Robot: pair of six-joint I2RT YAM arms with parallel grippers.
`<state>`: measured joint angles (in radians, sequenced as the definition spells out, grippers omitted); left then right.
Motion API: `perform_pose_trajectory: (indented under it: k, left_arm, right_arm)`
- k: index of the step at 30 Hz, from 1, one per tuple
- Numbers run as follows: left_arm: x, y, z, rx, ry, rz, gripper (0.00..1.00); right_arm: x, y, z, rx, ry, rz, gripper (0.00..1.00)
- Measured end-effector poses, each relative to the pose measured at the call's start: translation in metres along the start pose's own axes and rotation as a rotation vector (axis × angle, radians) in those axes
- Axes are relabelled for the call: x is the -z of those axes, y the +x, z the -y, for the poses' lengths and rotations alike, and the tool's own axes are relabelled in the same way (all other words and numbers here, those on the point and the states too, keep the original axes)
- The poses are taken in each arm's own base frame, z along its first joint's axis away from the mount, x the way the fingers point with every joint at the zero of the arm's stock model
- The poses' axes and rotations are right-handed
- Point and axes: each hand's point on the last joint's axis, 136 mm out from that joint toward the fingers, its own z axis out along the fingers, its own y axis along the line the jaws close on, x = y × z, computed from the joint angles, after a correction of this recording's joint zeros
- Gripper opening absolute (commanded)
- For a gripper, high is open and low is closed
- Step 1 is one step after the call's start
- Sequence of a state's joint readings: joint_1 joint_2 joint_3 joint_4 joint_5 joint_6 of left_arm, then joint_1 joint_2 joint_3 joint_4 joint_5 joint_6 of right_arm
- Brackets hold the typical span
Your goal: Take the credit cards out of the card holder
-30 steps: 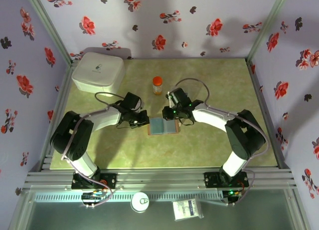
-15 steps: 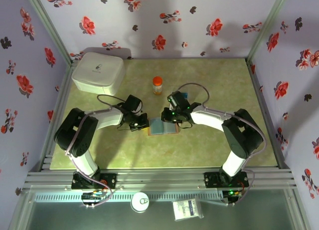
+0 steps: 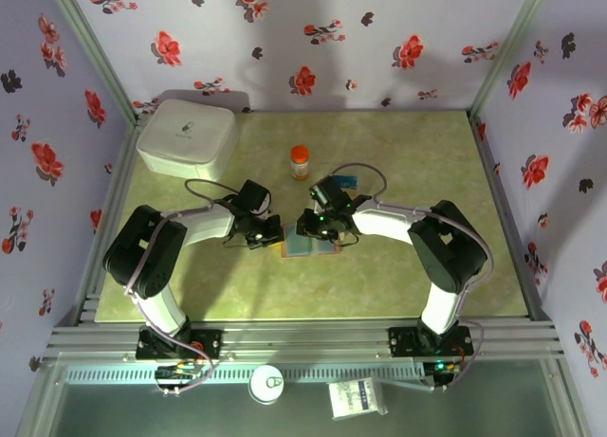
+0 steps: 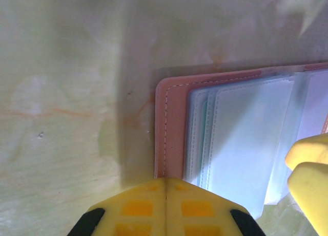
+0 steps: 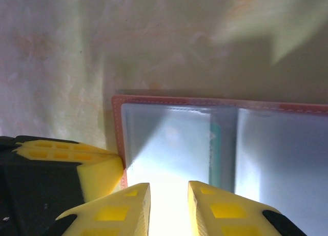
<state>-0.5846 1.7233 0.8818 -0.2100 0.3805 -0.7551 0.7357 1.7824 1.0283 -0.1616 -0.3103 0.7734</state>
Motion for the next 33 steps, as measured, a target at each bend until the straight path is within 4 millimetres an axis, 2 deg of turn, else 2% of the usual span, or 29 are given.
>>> perform_pose_trajectory:
  k: [6, 14, 28, 33]
  left_arm:
    - [0.0, 0.0, 0.0, -0.003, -0.003, 0.001, 0.0]
    - [0.0, -0.001, 0.0, -0.002, -0.01, -0.005, 0.0]
    - [0.001, -0.001, -0.002, 0.001, -0.022, -0.007, 0.0]
    - [0.007, -0.002, -0.001, 0.001, -0.027, 0.005, 0.0]
  right_arm:
    - [-0.002, 0.001, -0.002, -0.007, -0.002, -0.008, 0.23]
    - [-0.011, 0.008, 0.008, -0.022, 0.028, -0.041, 0.23]
    - [-0.007, 0.006, 0.02, -0.004, 0.107, -0.034, 0.24]
    - [-0.006, 0.006, 0.02, 0.004, 0.107, -0.035, 0.23]
